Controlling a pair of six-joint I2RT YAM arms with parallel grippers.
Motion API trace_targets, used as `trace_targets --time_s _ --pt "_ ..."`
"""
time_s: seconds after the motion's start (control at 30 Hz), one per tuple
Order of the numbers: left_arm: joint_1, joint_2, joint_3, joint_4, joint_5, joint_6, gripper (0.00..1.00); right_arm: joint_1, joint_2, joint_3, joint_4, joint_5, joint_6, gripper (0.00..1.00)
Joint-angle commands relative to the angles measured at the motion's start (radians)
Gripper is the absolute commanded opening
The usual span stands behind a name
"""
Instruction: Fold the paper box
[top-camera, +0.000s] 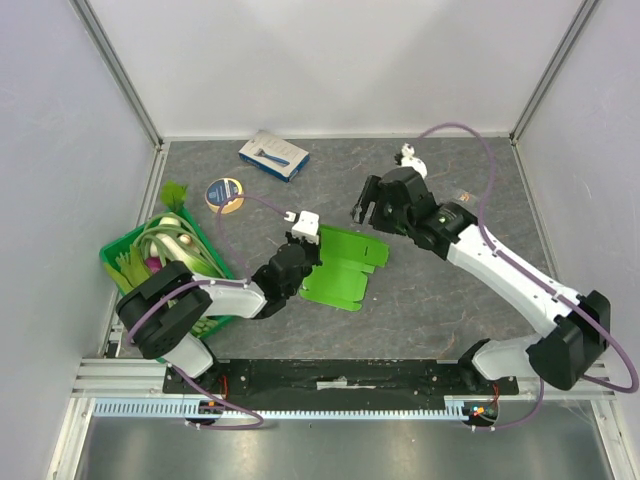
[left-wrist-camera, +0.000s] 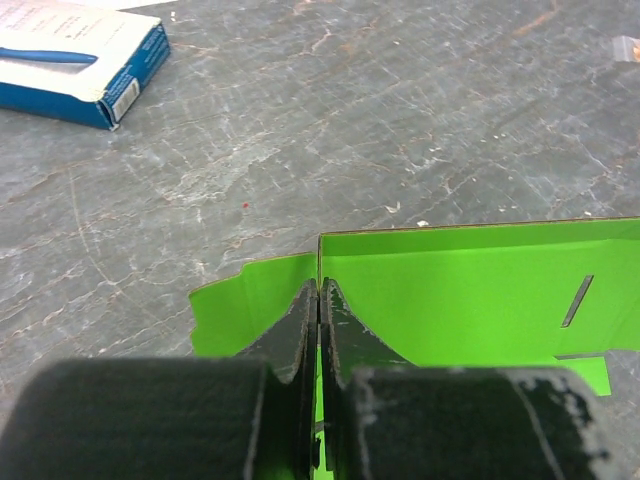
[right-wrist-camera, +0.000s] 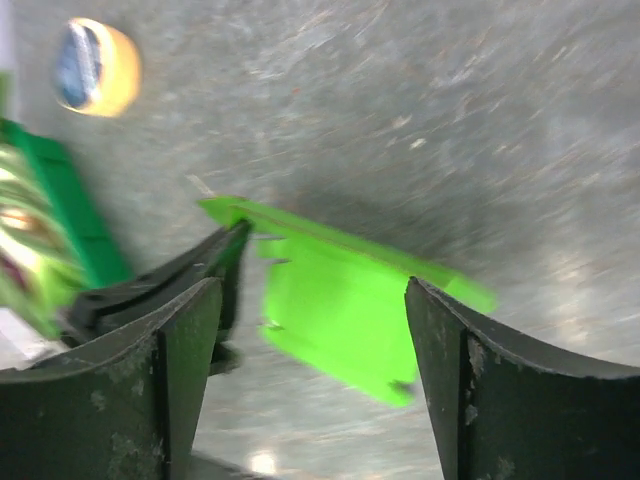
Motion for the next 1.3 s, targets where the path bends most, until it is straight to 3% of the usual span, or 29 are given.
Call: trace_targets --time_s 0.0,0.03,0.13,0.4,0.63,0.77,1.27 --pt "-0.011 0.005 -0.021 0.118 -0.134 0.0 0.02 0.001 -0.042 -0.156 0.154 -0.189 0.625 0.78" --pt "-0.011 0.007 -0.03 0.124 -0.137 -0.009 0.02 0.013 -0.056 -0.252 0.223 -0.189 0.792 0.74" --pt "-0.013 0.012 -0.045 0.159 -0.142 -0.01 0.02 0.016 -0.07 -0.354 0.383 -0.155 0.952 0.62" --pt "-0.024 0.01 -0.076 0.205 -0.192 -0.003 0.02 0.021 -0.055 -0.423 0.484 -0.065 1.154 0.55" --pt "-0.03 0.002 -0.078 0.23 -0.212 0.017 0.02 0.024 0.027 -0.389 0.504 -0.066 1.205 0.54" --pt "-0.037 0.002 -0.085 0.242 -0.212 0.02 0.02 0.024 0.073 -0.374 0.518 -0.057 1.221 0.42" --pt "-0.047 0.018 -0.097 0.276 -0.212 0.056 0.02 0.024 0.085 -0.336 0.525 -0.026 1.177 0.48"
